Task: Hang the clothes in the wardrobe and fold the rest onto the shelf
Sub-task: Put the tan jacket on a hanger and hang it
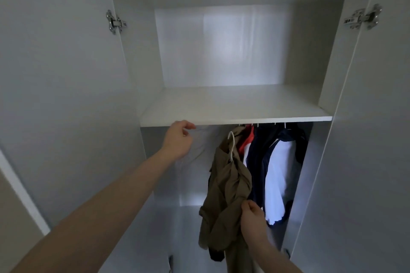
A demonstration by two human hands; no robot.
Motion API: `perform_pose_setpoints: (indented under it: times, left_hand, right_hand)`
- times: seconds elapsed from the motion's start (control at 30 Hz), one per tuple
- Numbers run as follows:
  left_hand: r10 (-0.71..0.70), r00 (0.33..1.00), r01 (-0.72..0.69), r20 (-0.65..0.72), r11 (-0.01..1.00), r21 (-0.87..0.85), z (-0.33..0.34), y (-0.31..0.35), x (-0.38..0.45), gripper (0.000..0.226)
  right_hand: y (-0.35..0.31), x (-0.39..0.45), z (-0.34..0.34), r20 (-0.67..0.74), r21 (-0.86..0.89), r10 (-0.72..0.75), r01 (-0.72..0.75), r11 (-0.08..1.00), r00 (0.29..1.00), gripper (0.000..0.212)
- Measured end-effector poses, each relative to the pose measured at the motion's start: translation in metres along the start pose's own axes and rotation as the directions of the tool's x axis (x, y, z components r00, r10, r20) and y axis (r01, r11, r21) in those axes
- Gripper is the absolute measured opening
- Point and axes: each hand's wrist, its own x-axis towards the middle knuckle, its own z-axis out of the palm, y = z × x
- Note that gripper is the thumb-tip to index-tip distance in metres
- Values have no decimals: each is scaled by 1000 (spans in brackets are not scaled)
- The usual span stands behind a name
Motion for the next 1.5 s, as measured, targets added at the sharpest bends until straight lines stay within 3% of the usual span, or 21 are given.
perform_pose_setpoints:
  times: [0.27, 0.47, 0.73, 0.93, 1.17, 1.5]
  left_hand:
    - [98, 995, -96, -10, 988, 125, -8, -35, 89, 38]
    - [91, 992, -106, 89, 978, 180, -6, -53, 116, 38]
    - [87, 982, -129, 170, 960, 250, -4, -63, 132, 35]
    - [55, 977, -114, 206, 951, 286, -2, -71, 147, 32]
    - [-2, 964, -83, 267, 947, 309, 11, -81, 166, 36]
    - [-66, 952, -71, 300, 903, 424, 28, -87, 189, 55]
  right_hand:
    - [4, 39, 102, -2, 155, 85, -83, 984, 996, 30]
    - [-10, 69, 138, -88, 200, 66, -47, 979, 994, 23]
    - [-21, 115, 169, -9, 356, 186, -170, 919, 983, 24]
    - [-35, 154, 172, -123, 336, 116, -69, 939, 986, 27]
    - [-49, 198, 140, -205, 143, -6, 36, 989, 979, 20]
    - [-68, 260, 139, -196, 8, -67, 70, 998, 978, 29]
